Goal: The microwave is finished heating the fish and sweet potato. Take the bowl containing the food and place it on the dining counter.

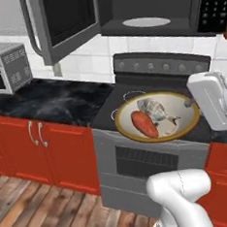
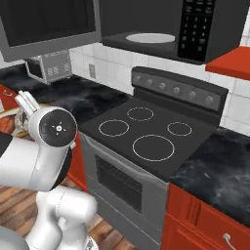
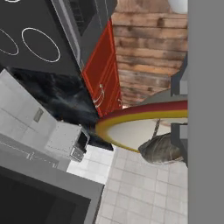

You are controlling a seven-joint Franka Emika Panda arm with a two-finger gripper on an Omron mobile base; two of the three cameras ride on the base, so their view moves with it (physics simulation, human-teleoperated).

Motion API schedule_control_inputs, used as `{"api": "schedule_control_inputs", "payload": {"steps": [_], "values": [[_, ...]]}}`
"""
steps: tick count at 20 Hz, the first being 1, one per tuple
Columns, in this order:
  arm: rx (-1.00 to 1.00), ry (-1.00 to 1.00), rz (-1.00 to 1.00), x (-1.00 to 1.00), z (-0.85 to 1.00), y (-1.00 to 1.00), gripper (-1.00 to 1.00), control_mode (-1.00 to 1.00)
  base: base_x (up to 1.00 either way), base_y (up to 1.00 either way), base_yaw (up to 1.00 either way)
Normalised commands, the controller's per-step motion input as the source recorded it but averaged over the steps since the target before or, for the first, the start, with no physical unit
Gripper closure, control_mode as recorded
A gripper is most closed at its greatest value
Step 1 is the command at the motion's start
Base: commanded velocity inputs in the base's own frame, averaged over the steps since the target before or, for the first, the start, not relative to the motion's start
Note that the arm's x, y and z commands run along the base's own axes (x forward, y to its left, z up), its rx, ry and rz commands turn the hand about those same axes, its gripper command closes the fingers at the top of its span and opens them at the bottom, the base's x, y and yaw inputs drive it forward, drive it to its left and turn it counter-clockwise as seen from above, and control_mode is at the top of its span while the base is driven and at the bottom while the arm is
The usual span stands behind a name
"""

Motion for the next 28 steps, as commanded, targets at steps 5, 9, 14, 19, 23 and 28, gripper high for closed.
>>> {"api": "schedule_control_inputs", "payload": {"steps": [5,9,14,19,23,28], "values": [[0.0,0.0,0.0,0.0,0.0,0.0,1.0,1.0,0.0,0.0,0.81],[0.0,0.0,0.0,0.0,0.0,0.0,1.0,1.0,0.0,0.23,0.83],[0.0,0.0,0.0,0.0,0.0,0.0,1.0,1.0,0.0,0.33,0.92],[0.0,0.0,0.0,0.0,0.0,0.0,1.0,1.0,0.0,0.09,1.0],[0.0,0.0,0.0,0.0,0.0,0.0,1.0,1.0,0.01,0.11,0.95],[0.0,0.0,0.0,0.0,0.0,0.0,1.0,1.0,0.27,0.14,0.84]]}}
